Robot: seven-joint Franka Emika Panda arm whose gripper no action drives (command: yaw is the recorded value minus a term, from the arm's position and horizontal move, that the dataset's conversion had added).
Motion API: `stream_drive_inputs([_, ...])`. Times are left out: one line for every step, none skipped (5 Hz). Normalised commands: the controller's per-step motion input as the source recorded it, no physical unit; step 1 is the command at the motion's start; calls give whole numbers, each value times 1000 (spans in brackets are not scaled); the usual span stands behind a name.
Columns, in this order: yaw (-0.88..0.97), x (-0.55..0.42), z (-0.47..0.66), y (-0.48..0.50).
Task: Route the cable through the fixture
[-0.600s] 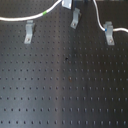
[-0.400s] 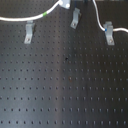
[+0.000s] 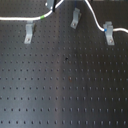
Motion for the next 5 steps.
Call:
stream_drive_inputs([-166, -425, 478, -471])
stream_drive_inputs([-374, -364, 371, -144])
stream_drive_inputs([0, 33, -2, 60])
stream_drive_inputs([43, 49, 152, 349])
stream_drive_inputs([0, 6, 414, 325])
